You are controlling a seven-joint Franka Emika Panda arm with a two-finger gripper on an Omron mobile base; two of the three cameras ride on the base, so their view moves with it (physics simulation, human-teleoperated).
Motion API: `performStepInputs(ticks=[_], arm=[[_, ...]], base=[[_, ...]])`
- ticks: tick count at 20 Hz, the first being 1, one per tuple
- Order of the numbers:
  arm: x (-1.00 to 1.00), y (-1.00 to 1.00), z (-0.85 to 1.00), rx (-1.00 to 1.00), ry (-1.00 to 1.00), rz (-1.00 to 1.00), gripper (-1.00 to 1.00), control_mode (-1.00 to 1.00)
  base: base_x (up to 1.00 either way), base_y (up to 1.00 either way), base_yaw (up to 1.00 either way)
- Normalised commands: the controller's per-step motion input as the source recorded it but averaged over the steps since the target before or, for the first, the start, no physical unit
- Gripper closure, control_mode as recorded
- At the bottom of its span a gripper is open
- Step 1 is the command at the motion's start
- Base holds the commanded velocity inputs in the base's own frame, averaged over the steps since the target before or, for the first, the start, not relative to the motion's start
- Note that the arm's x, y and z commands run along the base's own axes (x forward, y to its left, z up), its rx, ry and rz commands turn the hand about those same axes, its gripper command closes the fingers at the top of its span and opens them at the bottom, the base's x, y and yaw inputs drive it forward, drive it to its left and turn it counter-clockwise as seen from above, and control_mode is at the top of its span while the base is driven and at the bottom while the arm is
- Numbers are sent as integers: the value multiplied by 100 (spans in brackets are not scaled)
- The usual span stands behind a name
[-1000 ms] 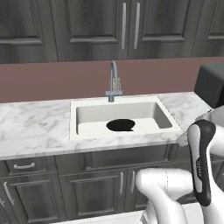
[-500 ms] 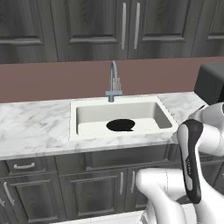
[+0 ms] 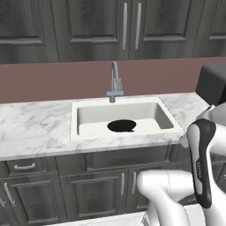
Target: Move the pot and pan from the stove into the sink.
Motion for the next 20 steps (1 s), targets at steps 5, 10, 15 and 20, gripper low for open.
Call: performStepInputs(ticks=[5, 10, 15, 20], arm=[[0, 0, 0, 0, 0, 0, -100, 100], [0, 0, 0, 0, 0, 0, -100, 100], [0, 0, 0, 0, 0, 0, -100, 100], [0, 0, 0, 0, 0, 0, -100, 100]], base=[[-98, -9, 6], [-100, -13, 6], [-70, -27, -5], [-1, -29, -43]])
